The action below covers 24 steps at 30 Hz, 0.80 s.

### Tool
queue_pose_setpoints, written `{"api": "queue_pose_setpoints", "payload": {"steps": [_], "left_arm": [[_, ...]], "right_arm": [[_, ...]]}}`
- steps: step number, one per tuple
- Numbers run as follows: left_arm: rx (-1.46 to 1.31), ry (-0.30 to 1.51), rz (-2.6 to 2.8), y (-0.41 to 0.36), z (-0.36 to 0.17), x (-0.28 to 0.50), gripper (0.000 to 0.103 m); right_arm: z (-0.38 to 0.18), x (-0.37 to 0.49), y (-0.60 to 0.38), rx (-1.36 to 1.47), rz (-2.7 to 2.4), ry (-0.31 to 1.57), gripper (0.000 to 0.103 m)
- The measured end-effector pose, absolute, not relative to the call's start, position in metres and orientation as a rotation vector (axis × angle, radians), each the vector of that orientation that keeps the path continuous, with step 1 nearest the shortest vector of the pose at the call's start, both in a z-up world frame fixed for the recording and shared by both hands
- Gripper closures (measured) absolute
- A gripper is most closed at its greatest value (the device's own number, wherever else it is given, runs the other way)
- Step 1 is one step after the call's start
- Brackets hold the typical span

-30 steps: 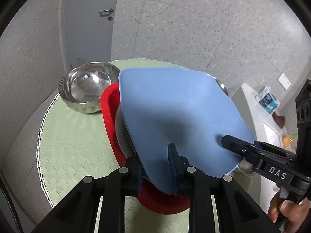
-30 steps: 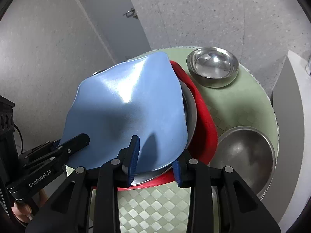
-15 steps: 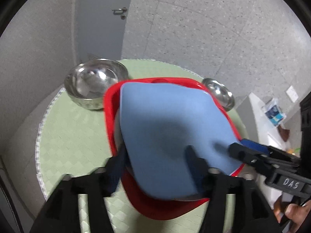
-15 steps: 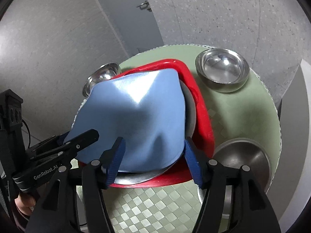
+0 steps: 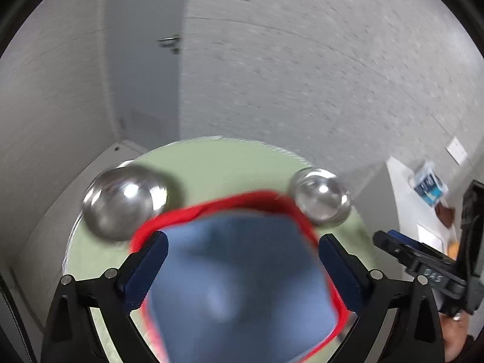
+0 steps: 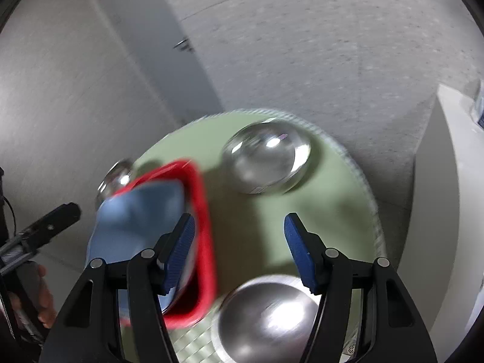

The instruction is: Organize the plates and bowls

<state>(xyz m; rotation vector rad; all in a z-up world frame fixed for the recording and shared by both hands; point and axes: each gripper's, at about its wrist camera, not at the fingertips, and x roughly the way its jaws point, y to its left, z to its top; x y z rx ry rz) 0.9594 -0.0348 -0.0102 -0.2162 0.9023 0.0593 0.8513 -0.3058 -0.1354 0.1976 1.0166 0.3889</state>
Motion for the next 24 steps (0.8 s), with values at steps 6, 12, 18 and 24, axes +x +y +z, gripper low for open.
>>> {"api": "queue_pose_setpoints", "payload": {"steps": [6, 12, 18, 24], "left_arm": [[-0.132, 1.038, -0.024, -0.079, -0.035, 1.052, 0.005], [-0.041, 1.192, -0.024, -0.110, -0.084, 1.116, 0.013], [0.003, 1.296, -0.012, -0.126, -0.125, 1.154, 0.026], [-0.022, 1.377, -0.058, -0.132, -0.152, 1.185, 0.074]], "right_arm": [[-0.162, 0.906, -0.329, 0.287, 0.318, 1.060, 0.032], [-0.193, 0.946, -0.334, 0.345, 0.321, 1.142, 0.032], [-0.226, 0.969, -0.330, 0.403, 0.339, 1.233, 0.040], [-0.241, 0.967, -0.322, 0.439, 0.374, 1.279, 0.063]]}}
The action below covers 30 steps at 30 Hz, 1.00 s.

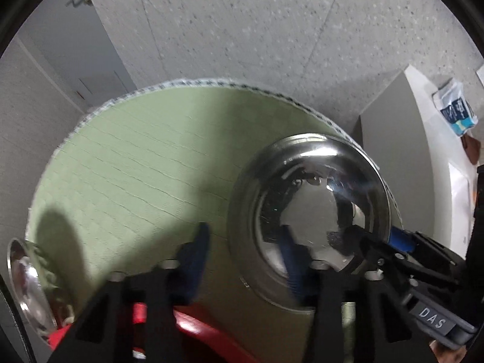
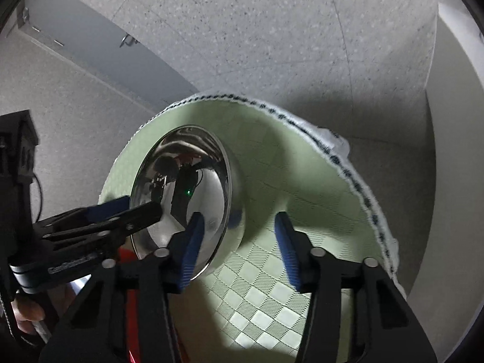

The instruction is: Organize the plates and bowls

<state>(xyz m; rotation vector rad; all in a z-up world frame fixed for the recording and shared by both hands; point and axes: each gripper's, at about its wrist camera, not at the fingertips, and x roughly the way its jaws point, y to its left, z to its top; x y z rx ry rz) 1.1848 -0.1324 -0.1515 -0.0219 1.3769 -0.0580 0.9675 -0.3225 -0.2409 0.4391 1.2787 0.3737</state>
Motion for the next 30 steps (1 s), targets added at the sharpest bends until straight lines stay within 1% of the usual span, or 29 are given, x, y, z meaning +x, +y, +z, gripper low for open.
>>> {"api": "queue_pose_setpoints", "payload": {"steps": [1, 2, 3, 4, 8, 10, 16, 20, 22, 27, 30], "left_arm": [[-0.013, 1.356, -0.057, -0.133, -0.154, 1.186, 0.081], [-0.016, 1.353, -0.067, -0.133, -0.155, 1.187, 0.083], [-0.030, 1.326, -0.071, -0.129, -0.155, 1.192, 0.086], [-0.046, 1.319, -0.072, -0.128, -0.156, 1.193, 0.088], [-0.079, 1.257, -0.104, -0.124, -0.145, 1.184, 0.089], [-0.098, 1.221, -0.128, -0.121, -0.134, 1.178, 0.089], [-0.155, 1.092, -0.169, -0.088, -0.086, 1.141, 0.089], [-0.168, 1.012, -0.152, -0.049, -0.059, 1.102, 0.089], [-0.185, 0.982, -0.132, -0.017, -0.049, 1.080, 0.089], [-0.212, 0.934, -0.075, 0.046, -0.035, 1.027, 0.089], [-0.240, 0.934, -0.031, 0.090, -0.040, 0.991, 0.089]], "right_arm": [[-0.243, 0.967, -0.322, 0.450, 0.381, 1.283, 0.066], [-0.244, 0.967, -0.321, 0.463, 0.392, 1.287, 0.068], [-0.244, 0.967, -0.321, 0.470, 0.399, 1.288, 0.073], [-0.243, 0.966, -0.320, 0.465, 0.391, 1.282, 0.074], [-0.234, 0.963, -0.322, 0.467, 0.370, 1.249, 0.074], [-0.220, 0.958, -0.323, 0.451, 0.357, 1.220, 0.074], [-0.157, 0.939, -0.302, 0.404, 0.348, 1.106, 0.074], [-0.125, 0.925, -0.261, 0.356, 0.375, 1.061, 0.074], [-0.115, 0.920, -0.234, 0.333, 0.399, 1.052, 0.074], [-0.109, 0.913, -0.160, 0.288, 0.472, 1.071, 0.074], [-0.114, 0.911, -0.117, 0.254, 0.505, 1.101, 0.073]]}}
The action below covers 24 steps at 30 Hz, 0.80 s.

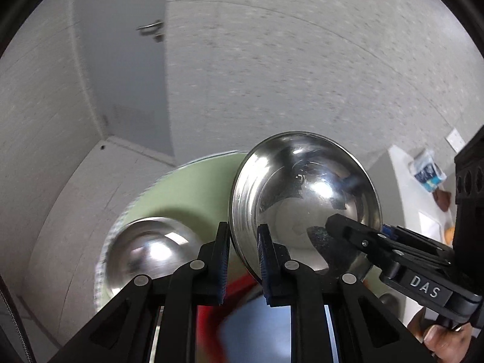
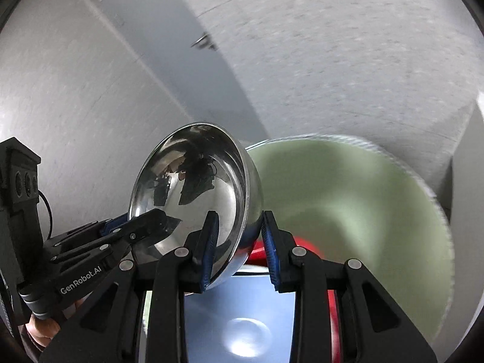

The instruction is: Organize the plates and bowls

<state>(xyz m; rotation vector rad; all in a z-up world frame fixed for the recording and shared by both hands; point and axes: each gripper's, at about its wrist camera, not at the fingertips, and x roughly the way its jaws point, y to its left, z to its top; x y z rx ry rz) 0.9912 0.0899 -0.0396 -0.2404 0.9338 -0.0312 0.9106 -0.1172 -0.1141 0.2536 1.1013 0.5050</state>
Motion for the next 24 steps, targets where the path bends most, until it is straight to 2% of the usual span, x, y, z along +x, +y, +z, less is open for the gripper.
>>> {"api": "queue_pose_setpoints", "payload": {"steps": [6, 10, 24], "left_arm": [[-0.300, 0.972, 0.024, 0.160, -0.060, 0.938, 0.089], [-0.336, 1.008, 0.039, 0.191, -0.078, 0.930, 0.089], [-0.369, 1.100, 0.015, 0.232, -0.119, 0.934, 0.088]], "right_arm": [[-0.141, 0.908, -0.039, 0.167, 0.548, 1.183, 0.074], [-0.159, 0.904, -0.009, 0.102, 0.541, 1.225, 0.074], [-0.190, 0.897, 0.044, -0.103, 0.443, 1.268, 0.074]]}}
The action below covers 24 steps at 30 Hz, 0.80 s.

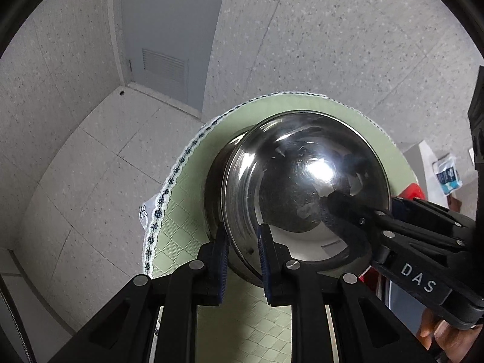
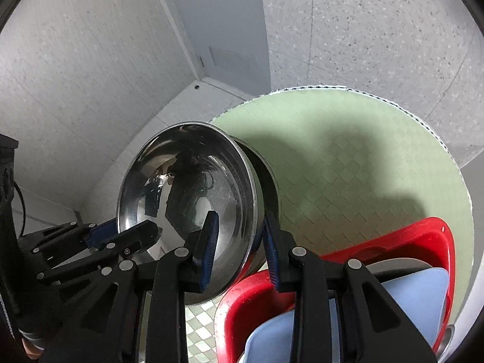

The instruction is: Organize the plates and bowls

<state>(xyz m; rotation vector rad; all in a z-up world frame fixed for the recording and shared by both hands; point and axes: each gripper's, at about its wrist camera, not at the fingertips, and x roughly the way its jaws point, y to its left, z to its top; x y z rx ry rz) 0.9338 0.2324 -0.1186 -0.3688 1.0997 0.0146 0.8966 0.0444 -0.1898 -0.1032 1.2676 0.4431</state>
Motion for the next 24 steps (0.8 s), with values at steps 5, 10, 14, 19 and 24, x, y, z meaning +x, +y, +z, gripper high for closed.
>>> {"api": "queue_pose_setpoints", "payload": {"steps": [5, 10, 14, 19, 24], "left_arm": [[-0.369, 1.089, 0.005, 0.232, -0.119, 0.944, 0.088], [-0.342, 1.089, 0.019, 0.221, -0.124, 0.949, 0.084], [-0.344, 1.088, 0.024, 0.214, -0.126, 0.952, 0.083], [-0.361, 1.092, 0.027, 0.213, -0.127, 0.953, 0.083], [-0.384, 1.094, 0.039, 0.219, -0.128, 0.955, 0.078]], "right_arm": [[-0.194, 0.896, 0.046, -0.109, 0.422, 1.283, 0.071], [-0.192, 0.894, 0.048, -0.107, 0.418, 1.284, 0.071], [-0.190, 0.891, 0.051, -0.111, 0.421, 1.287, 0.064], [-0.189, 0.891, 0.051, -0.122, 0.404, 1.283, 0.064], [-0.182, 0.887, 0.053, -0.172, 0.357, 1.259, 0.057]]}}
